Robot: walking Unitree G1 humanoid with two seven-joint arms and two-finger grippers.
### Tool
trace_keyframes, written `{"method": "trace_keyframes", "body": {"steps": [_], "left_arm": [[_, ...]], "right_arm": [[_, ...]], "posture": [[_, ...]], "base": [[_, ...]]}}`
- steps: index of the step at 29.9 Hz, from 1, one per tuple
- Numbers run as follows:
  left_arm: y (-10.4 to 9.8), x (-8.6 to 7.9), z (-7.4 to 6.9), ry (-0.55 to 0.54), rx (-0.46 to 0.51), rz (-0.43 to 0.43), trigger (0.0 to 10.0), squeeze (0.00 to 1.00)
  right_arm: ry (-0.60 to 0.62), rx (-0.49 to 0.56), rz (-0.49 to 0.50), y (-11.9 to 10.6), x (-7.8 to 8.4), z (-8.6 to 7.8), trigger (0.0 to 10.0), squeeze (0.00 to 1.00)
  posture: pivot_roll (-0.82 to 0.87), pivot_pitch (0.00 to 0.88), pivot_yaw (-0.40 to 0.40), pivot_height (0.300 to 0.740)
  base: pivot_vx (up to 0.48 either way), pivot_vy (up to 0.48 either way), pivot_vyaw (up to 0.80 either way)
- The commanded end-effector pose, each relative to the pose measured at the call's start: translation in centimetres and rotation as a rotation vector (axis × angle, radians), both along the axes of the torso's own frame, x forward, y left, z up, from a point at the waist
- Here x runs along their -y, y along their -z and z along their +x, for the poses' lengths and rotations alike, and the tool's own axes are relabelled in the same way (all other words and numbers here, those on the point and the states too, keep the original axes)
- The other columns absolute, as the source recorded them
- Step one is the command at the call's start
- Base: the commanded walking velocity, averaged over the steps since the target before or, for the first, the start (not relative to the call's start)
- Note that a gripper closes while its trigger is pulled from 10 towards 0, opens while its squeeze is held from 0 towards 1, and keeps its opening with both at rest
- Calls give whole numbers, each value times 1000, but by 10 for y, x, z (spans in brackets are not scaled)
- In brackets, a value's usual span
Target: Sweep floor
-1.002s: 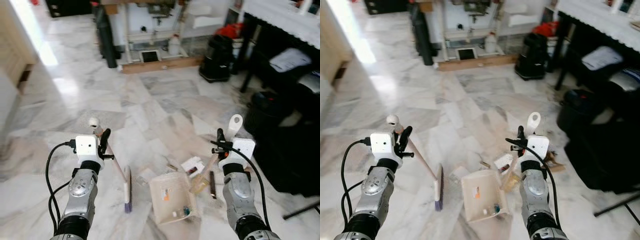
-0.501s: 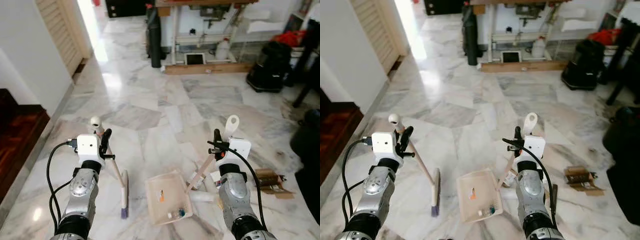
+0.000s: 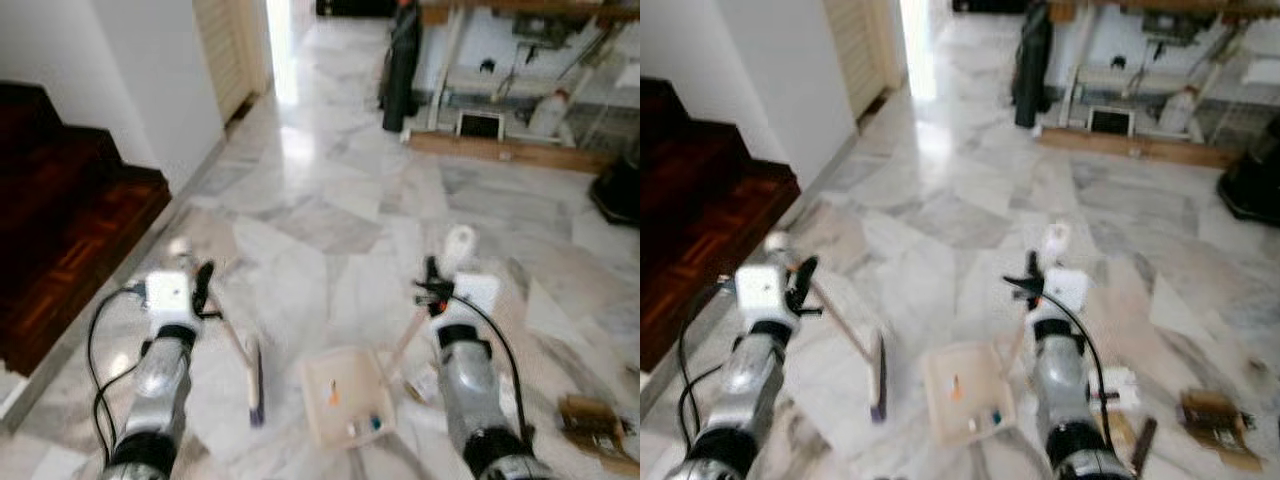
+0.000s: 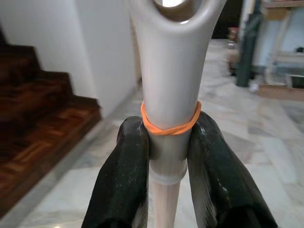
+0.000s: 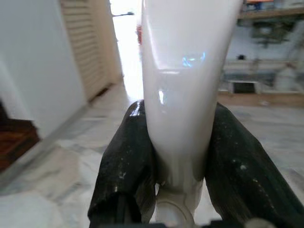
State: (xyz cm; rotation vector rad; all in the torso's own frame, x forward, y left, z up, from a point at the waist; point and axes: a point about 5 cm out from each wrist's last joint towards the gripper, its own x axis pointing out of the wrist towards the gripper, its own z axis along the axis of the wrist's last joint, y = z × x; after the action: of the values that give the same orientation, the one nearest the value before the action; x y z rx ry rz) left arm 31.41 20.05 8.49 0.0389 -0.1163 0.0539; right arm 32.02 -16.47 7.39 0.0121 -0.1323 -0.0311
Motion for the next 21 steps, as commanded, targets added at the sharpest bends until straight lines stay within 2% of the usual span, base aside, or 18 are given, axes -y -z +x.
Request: {"method": "trace_keyframes", "body": {"steps": [1,6,21], "left_arm": [[-6,0,1,-5,37,9,10000,0],[-5,3,1,-13,37,1,10000,0],[0,6,-1,-3,26,-6,10000,0]], "right_arm": [[10,47,10,-10,2,4,10000,0],[-2,44,5,-11,3,5,10000,0],[-20,27,3,-6,-2,2,10000,0]], "posture": [[84,0,8,740],[88,0,-14,740],[96,0,-10,740]], "base": [[0,0,794],[0,0,794],[0,0,794]]}}
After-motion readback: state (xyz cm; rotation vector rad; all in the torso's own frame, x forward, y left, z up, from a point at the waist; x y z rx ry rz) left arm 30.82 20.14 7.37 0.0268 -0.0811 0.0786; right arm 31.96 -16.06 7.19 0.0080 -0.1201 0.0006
